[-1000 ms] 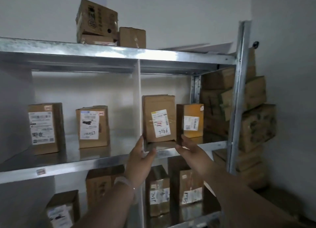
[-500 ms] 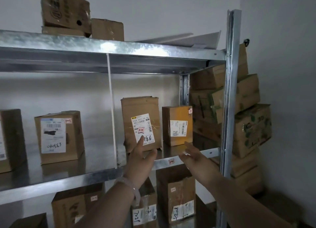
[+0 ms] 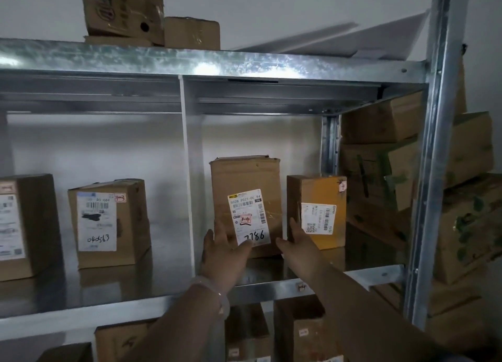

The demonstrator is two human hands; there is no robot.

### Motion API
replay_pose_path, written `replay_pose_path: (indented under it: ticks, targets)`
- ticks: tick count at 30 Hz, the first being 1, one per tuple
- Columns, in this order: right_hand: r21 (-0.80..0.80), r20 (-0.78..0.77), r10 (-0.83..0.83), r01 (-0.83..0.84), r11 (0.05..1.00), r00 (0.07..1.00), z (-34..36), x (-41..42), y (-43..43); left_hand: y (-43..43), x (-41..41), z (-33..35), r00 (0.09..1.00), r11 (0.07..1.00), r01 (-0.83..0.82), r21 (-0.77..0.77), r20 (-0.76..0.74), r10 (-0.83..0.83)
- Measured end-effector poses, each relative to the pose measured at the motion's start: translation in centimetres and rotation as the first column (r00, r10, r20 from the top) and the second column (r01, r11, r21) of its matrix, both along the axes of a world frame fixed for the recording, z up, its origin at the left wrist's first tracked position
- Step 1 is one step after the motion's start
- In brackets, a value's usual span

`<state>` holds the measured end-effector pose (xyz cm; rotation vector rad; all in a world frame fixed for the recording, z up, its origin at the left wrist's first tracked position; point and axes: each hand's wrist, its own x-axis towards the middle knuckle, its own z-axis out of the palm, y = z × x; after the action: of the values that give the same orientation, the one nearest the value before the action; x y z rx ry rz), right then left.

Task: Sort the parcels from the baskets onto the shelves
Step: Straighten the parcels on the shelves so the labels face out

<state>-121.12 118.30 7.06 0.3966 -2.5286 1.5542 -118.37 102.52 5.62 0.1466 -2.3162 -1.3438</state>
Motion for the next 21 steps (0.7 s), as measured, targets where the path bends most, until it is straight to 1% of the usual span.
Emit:
replay_pose_path:
  ticks: [1, 3, 5, 11, 16, 21]
  targets:
    - [0.019, -0.002, 0.019, -0.019, 1.0, 1.0, -0.1, -0.6, 0.0, 0.0, -0.6, -0.1, 0.999, 1.0, -0.012, -0.009, 0.046, 0.012]
    - [0.045, 0.006, 0.05, -0.05, 0.998, 0.999, -0.2, -1.4, -0.2, -0.2, -1.8, -0.3, 0.993, 0.998, -0.052, 0.029, 0.111, 0.048]
    - [0.044, 0.039, 0.077, -0.079, 0.996, 0.996, -0.2, -2.1, -0.1, -0.3, -2.7, -0.4, 0.988, 0.994, -0.088, 0.067, 0.132, 0.078]
    - [0.022, 0.079, 0.176, -0.179, 0.984, 0.981, -0.2, -3.1, 0.1, 0.3, -3.0, 0.0, 0.987, 0.987, -0.129, 0.095, 0.106, 0.119]
    - [0.043, 0.075, 0.21, -0.214, 0.976, 0.975, 0.2, -3.1, 0.5, 0.5, -3.1, 0.1, 0.989, 0.981, -0.138, 0.137, 0.067, 0.129]
    - [0.013, 0.02, 0.234, -0.234, 0.972, 0.972, 0.7, -1.9, 2.0, 1.0, -2.6, 0.3, 0.994, 0.984, -0.103, 0.149, -0.003, 0.105]
